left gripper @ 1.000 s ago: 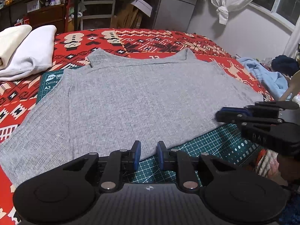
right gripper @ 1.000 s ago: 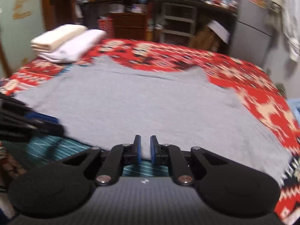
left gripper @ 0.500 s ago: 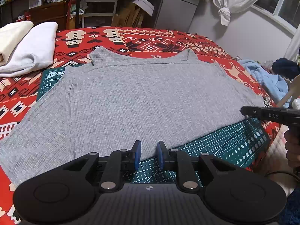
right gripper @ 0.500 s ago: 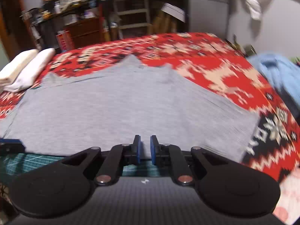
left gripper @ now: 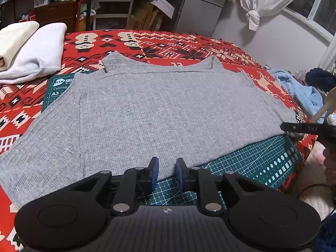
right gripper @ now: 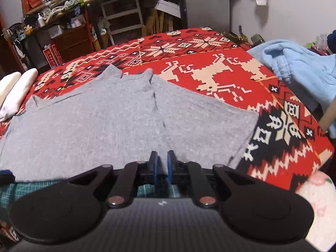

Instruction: Fold clothes

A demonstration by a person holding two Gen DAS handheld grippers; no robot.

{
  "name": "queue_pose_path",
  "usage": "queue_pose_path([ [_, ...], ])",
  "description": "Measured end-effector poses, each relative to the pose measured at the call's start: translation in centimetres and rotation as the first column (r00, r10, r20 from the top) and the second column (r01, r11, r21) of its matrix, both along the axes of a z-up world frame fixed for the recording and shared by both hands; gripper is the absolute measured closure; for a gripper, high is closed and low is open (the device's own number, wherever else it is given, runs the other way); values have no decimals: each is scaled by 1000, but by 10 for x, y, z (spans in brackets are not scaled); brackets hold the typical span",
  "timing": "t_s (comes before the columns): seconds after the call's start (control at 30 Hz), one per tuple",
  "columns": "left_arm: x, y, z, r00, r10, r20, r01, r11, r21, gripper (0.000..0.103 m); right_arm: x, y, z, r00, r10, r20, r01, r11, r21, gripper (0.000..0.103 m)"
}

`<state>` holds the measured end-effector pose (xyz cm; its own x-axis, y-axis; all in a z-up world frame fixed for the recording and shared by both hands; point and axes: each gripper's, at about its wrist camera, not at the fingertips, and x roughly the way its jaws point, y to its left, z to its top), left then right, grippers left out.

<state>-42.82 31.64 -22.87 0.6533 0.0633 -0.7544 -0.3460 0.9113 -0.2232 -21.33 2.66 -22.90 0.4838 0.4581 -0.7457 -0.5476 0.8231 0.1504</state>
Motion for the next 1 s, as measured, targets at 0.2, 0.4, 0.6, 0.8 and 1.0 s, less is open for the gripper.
queue_pose_path([
  [0.2, 0, 0, 0, 1000, 1, 3, -1, 1000, 2, 85, -7, -11, 11, 1000, 2, -14, -2, 999, 35, 91],
  [0.4, -1, -5, 6, 1000, 9, 20, -10, 999, 44, 84, -24, 20, 23, 990, 102, 98, -104, 994, 18, 74],
  [0.6, -1, -4, 9, 996, 81, 29, -84, 990, 117, 75, -43, 71, 10, 958, 207, 197, -203, 978, -41, 42],
  [0.8, 0, -3, -1, 993, 115, -18, -111, 981, 159, 74, -49, 89, -18, 953, 246, 177, -235, 969, -77, 12],
  [1.0, -2, -10, -2, 994, 105, -33, -96, 972, 214, 63, -52, 83, -26, 957, 223, 188, -214, 975, -68, 1],
])
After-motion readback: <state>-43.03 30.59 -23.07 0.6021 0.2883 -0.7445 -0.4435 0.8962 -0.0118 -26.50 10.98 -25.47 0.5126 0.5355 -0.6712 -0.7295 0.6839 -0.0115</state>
